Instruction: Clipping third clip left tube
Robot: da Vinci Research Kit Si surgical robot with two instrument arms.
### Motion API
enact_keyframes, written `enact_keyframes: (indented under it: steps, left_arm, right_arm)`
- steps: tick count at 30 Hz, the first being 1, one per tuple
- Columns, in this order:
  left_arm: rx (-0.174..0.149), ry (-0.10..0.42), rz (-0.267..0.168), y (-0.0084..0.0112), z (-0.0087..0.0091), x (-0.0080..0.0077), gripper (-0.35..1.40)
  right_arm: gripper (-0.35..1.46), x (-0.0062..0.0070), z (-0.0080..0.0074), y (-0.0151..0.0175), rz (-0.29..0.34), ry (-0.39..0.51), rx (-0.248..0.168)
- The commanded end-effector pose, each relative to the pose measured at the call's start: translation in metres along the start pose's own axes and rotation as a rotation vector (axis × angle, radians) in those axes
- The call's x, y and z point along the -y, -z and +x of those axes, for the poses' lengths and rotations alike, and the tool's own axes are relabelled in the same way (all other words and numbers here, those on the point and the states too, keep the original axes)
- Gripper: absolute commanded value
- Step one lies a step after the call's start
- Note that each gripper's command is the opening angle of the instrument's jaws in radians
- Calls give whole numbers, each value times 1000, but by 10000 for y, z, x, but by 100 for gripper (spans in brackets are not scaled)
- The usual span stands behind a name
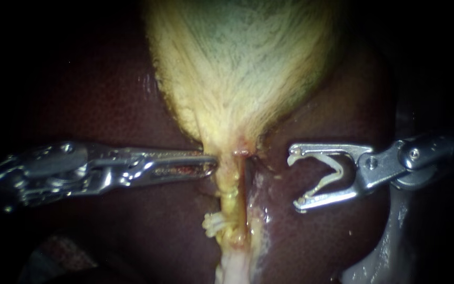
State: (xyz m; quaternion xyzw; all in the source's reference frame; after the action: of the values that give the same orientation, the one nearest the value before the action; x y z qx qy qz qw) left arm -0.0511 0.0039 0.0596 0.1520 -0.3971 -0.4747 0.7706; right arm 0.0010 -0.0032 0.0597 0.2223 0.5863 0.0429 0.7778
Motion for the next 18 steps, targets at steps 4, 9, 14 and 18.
enact_keyframes:
  steps: [4,9,14,18]
  left_arm:
    - [-1,-2,5,8,2,-3,-35]
    - [-2,-5,5,29,5,-11,-35]
    - [0,-5,-4,45,6,-18,-35]
    - [0,-4,-6,50,5,-18,-35]
  right_arm:
    - [60,4,-5,-16,11,6,-1]
    - [60,12,-19,-57,33,-25,-3]
    - [60,16,-32,-103,53,-103,-4]
    - [59,10,-39,-130,54,-145,-2]
